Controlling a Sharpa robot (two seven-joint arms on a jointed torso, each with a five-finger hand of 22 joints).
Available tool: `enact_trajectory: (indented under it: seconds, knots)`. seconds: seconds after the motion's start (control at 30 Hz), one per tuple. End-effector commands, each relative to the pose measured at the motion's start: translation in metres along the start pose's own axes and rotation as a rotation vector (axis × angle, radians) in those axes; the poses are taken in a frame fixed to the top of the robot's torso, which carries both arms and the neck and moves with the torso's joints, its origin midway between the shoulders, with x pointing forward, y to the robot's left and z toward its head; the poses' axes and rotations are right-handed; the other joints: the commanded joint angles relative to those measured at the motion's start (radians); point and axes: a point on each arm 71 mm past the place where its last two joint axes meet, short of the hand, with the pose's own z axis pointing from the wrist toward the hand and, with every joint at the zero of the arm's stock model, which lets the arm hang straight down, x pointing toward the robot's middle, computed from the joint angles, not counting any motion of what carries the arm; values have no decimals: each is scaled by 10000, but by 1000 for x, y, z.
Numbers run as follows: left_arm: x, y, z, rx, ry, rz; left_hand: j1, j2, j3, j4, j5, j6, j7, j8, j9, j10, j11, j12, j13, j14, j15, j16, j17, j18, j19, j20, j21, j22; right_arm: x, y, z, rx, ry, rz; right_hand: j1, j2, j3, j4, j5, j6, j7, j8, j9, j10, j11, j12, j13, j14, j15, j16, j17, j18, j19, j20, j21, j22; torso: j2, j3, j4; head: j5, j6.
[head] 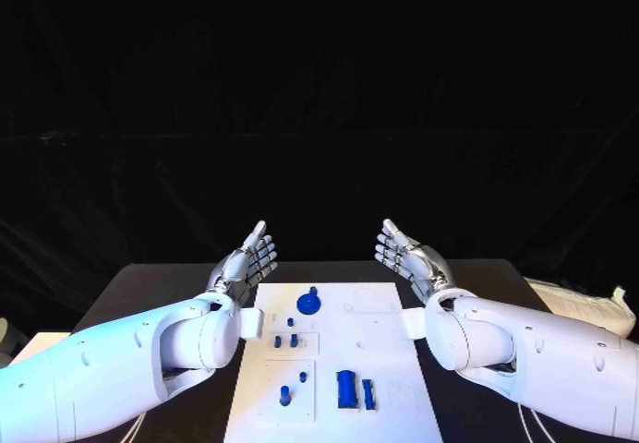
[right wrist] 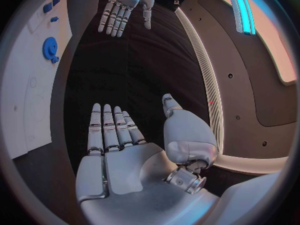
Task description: Assemble the parts on the task board
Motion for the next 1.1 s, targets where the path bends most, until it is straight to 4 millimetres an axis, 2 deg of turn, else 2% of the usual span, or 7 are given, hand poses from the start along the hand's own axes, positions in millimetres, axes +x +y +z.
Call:
enact_trajectory:
  seconds: [0.03, 0.1, 0.33, 0.37, 1.03, 1.07, 1.1]
  knots:
    - [4, -7, -7, 1154, -935, 1311, -1883, 47, -497, -18, -64, -1410, -431, -65, -31, -1474, -167, -110, -28, -1363, -88, -355, -117, -1000, -1187, -983, -108, -502, -3, 3, -5, -383, -1086, -26, -2026, 18, -918, -39, -784, -1405, -291, -71, -100, -1598, -73, -66, -79, -1629, -26, -77, -361, -1074, -1500, -396, -508, -583, -58, 15, 28, -5, 13]
    - [7, -7, -10, 1256, -992, 1420, -2134, 47, -566, -18, -64, -1597, -431, -65, -31, -1670, -167, -110, -28, -1543, -88, -1092, -117, -1000, -1336, -983, -108, -569, -3, 3, -6, -386, -1105, -19, -2301, 18, -918, -39, -784, -1597, -291, -71, -100, -1818, -73, -66, -79, -1850, -26, -77, -1098, -1074, -1705, -396, -508, -583, -58, 15, 28, -5, 13]
    - [11, -7, -13, 1371, -1055, 1539, -3086, 47, -808, -18, -64, -2317, -431, -65, -31, -2416, -167, -110, -28, -2235, -88, -1092, -117, -1000, -1943, -983, -108, -824, -3, 3, -6, -386, -1106, -19, -3316, 18, -918, -39, -784, -2298, -291, -71, -100, -2618, -73, -66, -79, -2668, -26, -77, -1098, -1074, -2455, -396, -508, -583, -58, 15, 28, -5, 13]
    - [11, -7, -13, 1371, -1055, 1539, -3189, 47, -1520, -18, -64, -2395, -431, -65, -31, -2497, -167, -110, -28, -2309, -88, -1092, -117, -1000, -2011, -983, -108, -1525, -3, 3, -6, -386, -1106, -19, -3430, 18, -918, -39, -784, -2381, -291, -71, -100, -2706, -73, -66, -79, -2760, -26, -77, -1098, -1074, -2547, -396, -508, -583, -58, 15, 28, -5, 13]
    - [11, -7, -13, 1371, -1055, 1539, -4583, 47, -1520, -18, -64, -3440, -431, -65, -31, -3563, -167, -110, -28, -3316, -88, -1092, -117, -1000, -2886, -983, -108, -1525, -3, 3, -6, -386, -1106, -19, -4934, 18, -918, -39, -784, -3420, -291, -71, -100, -3904, -73, -66, -79, -3981, -26, -77, -1098, -1074, -3658, -396, -508, -583, -58, 15, 28, -5, 13]
    - [11, -7, -13, 1371, -1055, 1539, -4718, 47, -1520, -18, -64, -3559, -431, -65, -31, -3706, -167, -110, -28, -3422, -88, -1092, -117, -1000, -3621, -983, -108, -1525, -3, 3, -6, -386, -1106, -19, -4990, 18, -918, -39, -784, -3455, -291, -71, -100, -3954, -73, -66, -79, -4017, -26, -77, -1098, -1074, -3700, -396, -508, -583, -58, 15, 28, -5, 13]
    - [11, -7, -13, 1371, -1055, 1539, -4901, 47, -1520, -18, -64, -4300, -431, -65, -31, -4475, -167, -110, -28, -4135, -88, -1092, -117, -1000, -3621, -983, -108, -1525, -3, 3, -6, -386, -1106, -19, -5155, 18, -918, -39, -784, -3562, -291, -71, -100, -4084, -73, -66, -79, -4163, -26, -77, -1098, -1074, -3830, -396, -508, -583, -58, 15, 28, -5, 13]
